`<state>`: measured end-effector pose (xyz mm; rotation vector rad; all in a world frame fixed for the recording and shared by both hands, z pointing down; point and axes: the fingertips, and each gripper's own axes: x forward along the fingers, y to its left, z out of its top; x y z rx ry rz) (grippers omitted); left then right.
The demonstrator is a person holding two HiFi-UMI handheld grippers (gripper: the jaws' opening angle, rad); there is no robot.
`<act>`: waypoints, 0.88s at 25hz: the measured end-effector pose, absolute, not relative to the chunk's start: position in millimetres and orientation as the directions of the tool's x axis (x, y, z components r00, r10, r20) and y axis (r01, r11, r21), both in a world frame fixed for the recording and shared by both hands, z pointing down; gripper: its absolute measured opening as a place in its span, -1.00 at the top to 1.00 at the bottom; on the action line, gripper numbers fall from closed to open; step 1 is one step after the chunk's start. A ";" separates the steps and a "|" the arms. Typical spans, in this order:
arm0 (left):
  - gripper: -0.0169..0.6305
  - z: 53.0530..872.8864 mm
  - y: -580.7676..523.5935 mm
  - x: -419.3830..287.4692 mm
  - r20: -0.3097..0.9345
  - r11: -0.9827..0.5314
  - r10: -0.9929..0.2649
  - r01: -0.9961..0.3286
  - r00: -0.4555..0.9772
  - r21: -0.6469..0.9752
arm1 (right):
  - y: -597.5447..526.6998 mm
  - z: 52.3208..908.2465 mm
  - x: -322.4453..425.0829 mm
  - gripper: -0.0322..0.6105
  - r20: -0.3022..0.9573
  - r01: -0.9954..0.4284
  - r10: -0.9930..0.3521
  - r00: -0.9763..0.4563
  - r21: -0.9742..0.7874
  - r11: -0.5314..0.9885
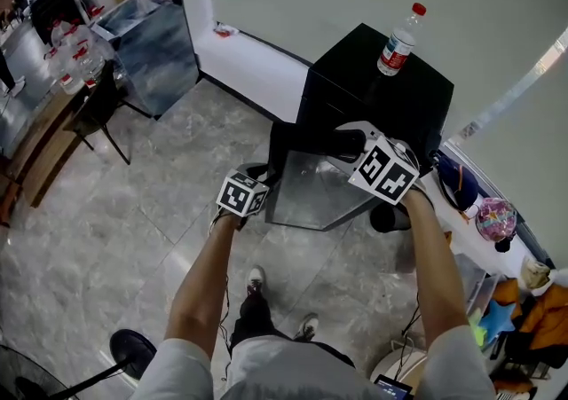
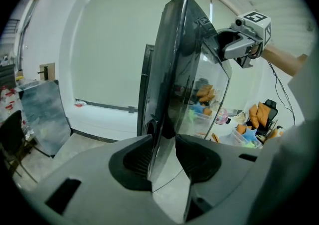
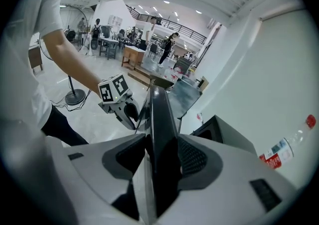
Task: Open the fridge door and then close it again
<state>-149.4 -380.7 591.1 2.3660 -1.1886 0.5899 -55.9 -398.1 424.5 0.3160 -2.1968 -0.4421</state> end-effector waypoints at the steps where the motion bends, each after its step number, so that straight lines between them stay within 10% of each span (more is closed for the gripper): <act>1: 0.52 591.2 -374.9 -148.4 0.545 -0.534 -0.644 -0.826 0.536 0.181 | -394.1 424.4 -55.2 0.28 0.703 -0.065 -0.371 -0.606 0.421 0.905; 22: 0.60 593.0 -201.3 -89.7 0.556 -0.468 -0.685 -0.869 0.471 0.160 | -269.6 431.3 -26.1 0.14 0.723 0.122 -0.311 -0.617 0.479 0.870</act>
